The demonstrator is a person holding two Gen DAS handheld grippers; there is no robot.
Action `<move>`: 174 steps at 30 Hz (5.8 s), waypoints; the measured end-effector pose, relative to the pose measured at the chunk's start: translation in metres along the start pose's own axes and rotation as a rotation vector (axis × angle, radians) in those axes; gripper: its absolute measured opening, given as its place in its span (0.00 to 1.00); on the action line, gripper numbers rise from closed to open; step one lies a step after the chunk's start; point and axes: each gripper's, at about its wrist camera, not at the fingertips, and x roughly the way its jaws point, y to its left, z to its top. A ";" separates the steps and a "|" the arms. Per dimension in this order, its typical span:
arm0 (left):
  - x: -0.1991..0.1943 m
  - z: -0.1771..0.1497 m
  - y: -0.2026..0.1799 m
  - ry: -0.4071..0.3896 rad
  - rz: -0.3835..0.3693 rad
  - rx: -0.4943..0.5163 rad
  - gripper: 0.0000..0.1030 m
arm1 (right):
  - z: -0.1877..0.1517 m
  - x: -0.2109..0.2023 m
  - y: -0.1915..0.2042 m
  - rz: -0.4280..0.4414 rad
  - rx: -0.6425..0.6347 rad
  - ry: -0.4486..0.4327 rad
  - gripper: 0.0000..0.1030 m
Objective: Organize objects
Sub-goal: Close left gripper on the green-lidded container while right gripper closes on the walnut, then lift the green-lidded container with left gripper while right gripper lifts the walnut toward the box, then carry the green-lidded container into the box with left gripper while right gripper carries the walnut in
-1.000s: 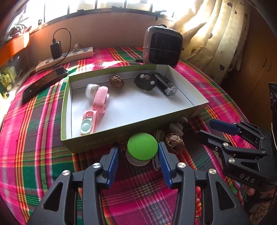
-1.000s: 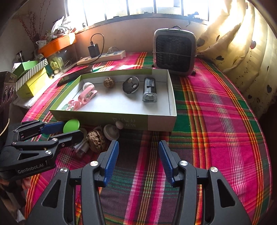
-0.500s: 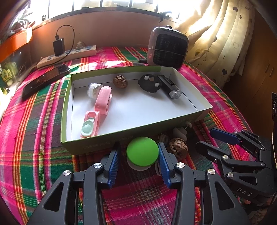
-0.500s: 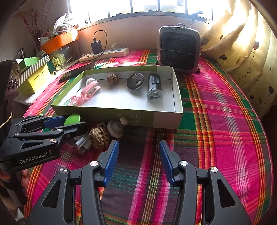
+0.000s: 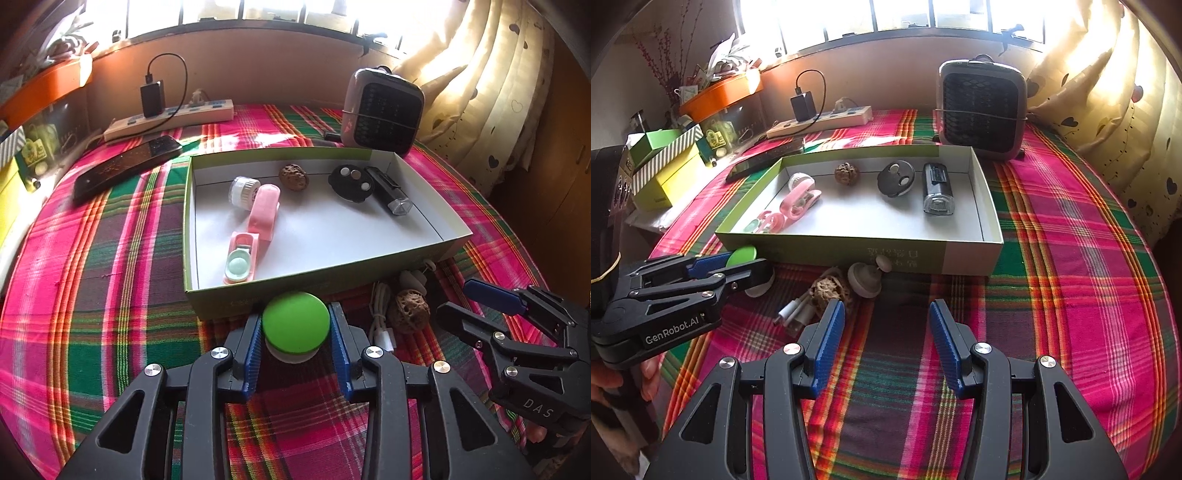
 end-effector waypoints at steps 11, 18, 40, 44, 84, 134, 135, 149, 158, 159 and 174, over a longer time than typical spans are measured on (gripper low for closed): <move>-0.004 -0.004 0.014 -0.007 0.000 -0.019 0.31 | 0.006 0.011 0.023 -0.005 0.031 0.010 0.48; -0.004 -0.006 0.016 -0.017 -0.015 -0.014 0.31 | 0.010 0.020 0.031 -0.055 0.050 0.029 0.48; 0.001 -0.007 0.021 -0.002 -0.043 -0.002 0.31 | -0.007 0.008 0.004 -0.134 0.185 0.053 0.48; 0.001 -0.008 0.020 0.005 -0.049 0.002 0.31 | -0.009 0.006 -0.001 -0.142 0.207 0.053 0.48; 0.002 -0.009 0.017 0.013 -0.006 0.014 0.29 | -0.013 0.008 -0.005 -0.136 0.097 0.045 0.31; -0.032 -0.002 -0.004 -0.048 -0.027 0.049 0.15 | 0.006 -0.022 0.003 -0.054 0.031 -0.034 0.31; -0.032 0.000 -0.005 -0.050 -0.031 0.052 0.15 | 0.009 -0.022 0.003 -0.052 0.028 -0.037 0.31; -0.025 0.025 -0.010 -0.061 -0.051 0.067 0.15 | 0.042 -0.010 0.000 -0.022 -0.018 -0.037 0.31; -0.007 0.047 -0.011 -0.063 -0.051 0.081 0.15 | 0.069 0.013 -0.008 0.006 -0.033 -0.004 0.31; -0.005 0.050 -0.012 -0.063 -0.051 0.082 0.15 | 0.071 0.016 -0.009 0.010 -0.028 0.001 0.31; 0.034 0.076 -0.016 -0.024 -0.056 0.105 0.15 | 0.084 0.055 -0.014 0.048 -0.070 0.072 0.31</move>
